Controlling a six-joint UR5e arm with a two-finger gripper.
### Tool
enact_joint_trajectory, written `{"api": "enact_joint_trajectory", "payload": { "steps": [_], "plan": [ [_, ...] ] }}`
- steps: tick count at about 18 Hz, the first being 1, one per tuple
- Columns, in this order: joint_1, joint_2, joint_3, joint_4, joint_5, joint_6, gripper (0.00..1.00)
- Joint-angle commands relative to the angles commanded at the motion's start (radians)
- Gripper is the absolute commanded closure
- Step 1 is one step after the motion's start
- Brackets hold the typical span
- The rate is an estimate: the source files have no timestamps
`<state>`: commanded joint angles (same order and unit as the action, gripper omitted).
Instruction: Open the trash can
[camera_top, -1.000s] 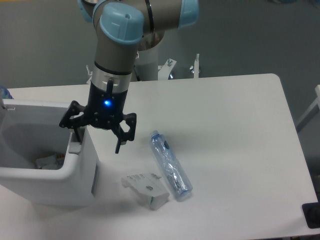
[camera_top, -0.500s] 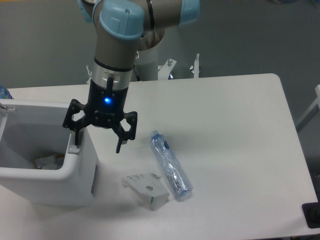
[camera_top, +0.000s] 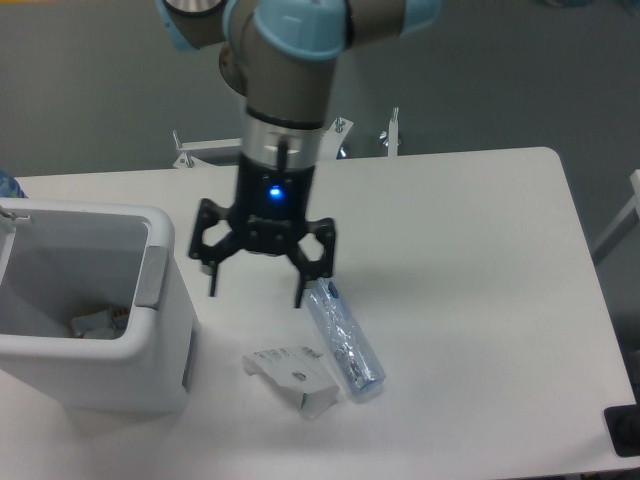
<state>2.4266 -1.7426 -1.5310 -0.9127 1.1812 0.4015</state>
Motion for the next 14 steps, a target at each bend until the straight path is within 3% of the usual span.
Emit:
{"api": "enact_joint_trajectory", "payload": {
  "steps": [3, 8, 14],
  "plan": [
    [0.012, -0.005, 0.008, -0.006, 0.030, 0.084, 0.00],
    [0.028, -0.014, -0.008, -0.023, 0.184, 0.253, 0.00],
    [0.150, -0.090, -0.009, -0.116, 0.233, 0.451, 0.00]
  ]
}}
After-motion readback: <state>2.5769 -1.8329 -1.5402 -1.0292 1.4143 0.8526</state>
